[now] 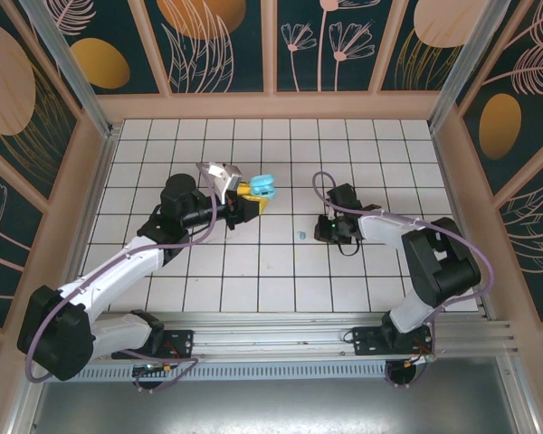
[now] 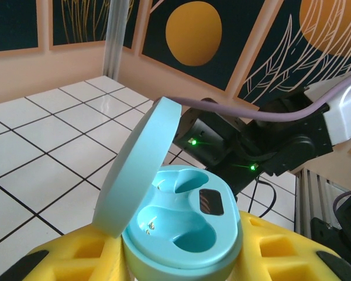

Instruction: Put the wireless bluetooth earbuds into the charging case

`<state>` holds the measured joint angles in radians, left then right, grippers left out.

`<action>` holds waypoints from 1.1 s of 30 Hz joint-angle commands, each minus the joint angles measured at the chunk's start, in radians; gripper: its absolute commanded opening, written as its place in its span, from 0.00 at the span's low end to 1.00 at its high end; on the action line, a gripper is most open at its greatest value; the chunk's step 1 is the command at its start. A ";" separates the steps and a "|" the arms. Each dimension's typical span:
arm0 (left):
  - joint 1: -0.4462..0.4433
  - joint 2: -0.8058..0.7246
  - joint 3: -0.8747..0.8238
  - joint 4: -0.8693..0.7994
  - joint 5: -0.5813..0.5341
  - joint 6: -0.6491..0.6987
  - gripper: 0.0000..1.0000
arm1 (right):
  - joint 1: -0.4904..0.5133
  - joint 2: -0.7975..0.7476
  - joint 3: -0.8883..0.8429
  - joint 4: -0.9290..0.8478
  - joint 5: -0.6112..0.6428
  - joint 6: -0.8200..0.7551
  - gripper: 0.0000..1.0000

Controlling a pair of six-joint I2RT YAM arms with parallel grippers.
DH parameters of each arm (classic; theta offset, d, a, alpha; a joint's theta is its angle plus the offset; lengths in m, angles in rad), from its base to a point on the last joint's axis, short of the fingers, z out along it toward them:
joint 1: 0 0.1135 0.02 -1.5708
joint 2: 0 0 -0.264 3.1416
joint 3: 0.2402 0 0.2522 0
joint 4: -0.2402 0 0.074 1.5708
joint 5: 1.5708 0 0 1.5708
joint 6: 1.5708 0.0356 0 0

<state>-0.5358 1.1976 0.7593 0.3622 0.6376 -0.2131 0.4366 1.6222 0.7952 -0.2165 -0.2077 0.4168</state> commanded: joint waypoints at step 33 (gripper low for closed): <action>-0.006 -0.067 -0.015 -0.020 -0.032 0.030 0.00 | 0.161 0.115 0.179 0.044 -0.131 0.012 0.11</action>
<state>-0.5358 1.1595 0.7517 0.3435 0.6147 -0.2028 0.5930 1.7496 0.9348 -0.1570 -0.3058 0.4286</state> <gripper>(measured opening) 0.355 0.107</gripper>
